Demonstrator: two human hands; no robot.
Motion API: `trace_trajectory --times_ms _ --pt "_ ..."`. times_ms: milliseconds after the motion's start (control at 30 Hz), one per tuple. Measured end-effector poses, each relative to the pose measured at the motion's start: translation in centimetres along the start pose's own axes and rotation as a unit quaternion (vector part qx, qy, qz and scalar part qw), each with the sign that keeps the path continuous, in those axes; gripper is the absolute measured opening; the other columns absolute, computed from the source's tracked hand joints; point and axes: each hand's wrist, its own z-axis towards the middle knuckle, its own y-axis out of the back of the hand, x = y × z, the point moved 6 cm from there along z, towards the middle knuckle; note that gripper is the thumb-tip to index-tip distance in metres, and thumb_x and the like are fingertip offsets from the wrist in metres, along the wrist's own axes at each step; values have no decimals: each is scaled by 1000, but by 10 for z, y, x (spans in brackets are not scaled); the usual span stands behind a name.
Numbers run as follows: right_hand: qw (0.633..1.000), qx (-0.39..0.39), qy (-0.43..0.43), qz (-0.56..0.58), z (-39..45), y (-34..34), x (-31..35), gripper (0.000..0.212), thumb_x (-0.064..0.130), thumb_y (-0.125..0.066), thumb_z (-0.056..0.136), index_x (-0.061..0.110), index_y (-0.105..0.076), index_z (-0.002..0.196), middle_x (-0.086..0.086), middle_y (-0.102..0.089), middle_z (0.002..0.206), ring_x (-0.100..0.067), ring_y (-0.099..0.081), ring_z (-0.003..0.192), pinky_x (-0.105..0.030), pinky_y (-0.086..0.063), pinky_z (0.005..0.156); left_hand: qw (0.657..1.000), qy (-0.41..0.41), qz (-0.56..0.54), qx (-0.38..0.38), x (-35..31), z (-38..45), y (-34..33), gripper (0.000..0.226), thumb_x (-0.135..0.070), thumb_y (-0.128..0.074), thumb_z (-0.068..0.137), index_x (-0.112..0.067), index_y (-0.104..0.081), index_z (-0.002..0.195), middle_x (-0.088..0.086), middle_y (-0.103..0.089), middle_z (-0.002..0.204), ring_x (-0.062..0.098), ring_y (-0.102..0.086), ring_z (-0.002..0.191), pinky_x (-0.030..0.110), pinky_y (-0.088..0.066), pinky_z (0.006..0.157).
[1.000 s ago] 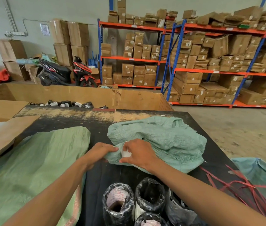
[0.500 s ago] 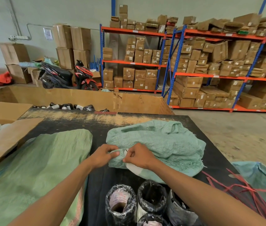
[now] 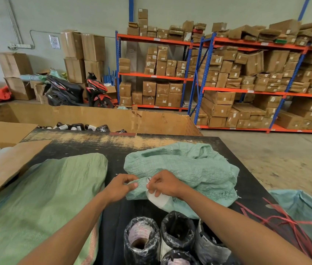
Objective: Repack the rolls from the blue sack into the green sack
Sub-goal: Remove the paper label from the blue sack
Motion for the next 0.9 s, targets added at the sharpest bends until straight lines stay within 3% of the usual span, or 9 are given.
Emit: trace_trajectory --times_ms 67,300,400,567,733,833,900 --pt "1000 3 -9 5 -1 4 -2 11 16 -69 89 9 -75 83 -7 -75 82 -12 -66 63 -18 -50 60 999 8 36 -1 3 0 2 9 -22 -65 92 -25 -74 91 -4 -74 89 16 -68 90 35 -50 88" --pt "998 11 -17 55 -10 23 -9 11 13 -67 89 7 -71 79 -10 -76 83 -16 -70 72 -26 -50 63 992 40 118 -35 19 -10 6 22 -17 -67 89 -37 -67 80 -12 -71 83 3 -65 81 21 -45 76" --pt "998 22 1 57 -14 28 -5 12 11 -67 89 3 -72 82 -12 -76 84 -19 -71 76 -28 -52 66 988 46 143 -42 18 -8 3 18 -17 -68 88 -34 -66 83 -12 -69 83 0 -62 79 16 -42 70" --pt "995 19 23 93 -21 38 -5 11 7 -68 89 0 -72 83 -20 -75 89 -24 -71 76 -30 -57 71 984 80 142 -78 24 -2 1 9 -19 -70 87 -27 -69 91 -2 -72 89 11 -66 86 22 -44 76" --pt "993 32 26 109 -27 38 -14 11 6 -68 90 -3 -71 86 -17 -74 84 -21 -70 69 -29 -58 69 976 125 148 -97 37 -3 -5 16 -22 -71 86 -19 -72 101 0 -68 93 15 -63 89 24 -44 78" --pt "993 27 40 109 -28 37 -13 14 12 -68 92 1 -71 85 -16 -74 84 -21 -70 69 -27 -56 63 974 125 150 -116 32 -5 -7 4 -23 -66 87 -24 -69 90 -2 -67 87 17 -64 85 27 -47 75" --pt "990 12 44 136 -26 37 -11 20 20 -65 95 4 -71 85 -17 -74 87 -22 -68 68 -27 -55 60 982 129 73 -114 24 -3 -10 11 -18 -62 88 -18 -67 78 -2 -66 77 15 -61 74 27 -44 68"
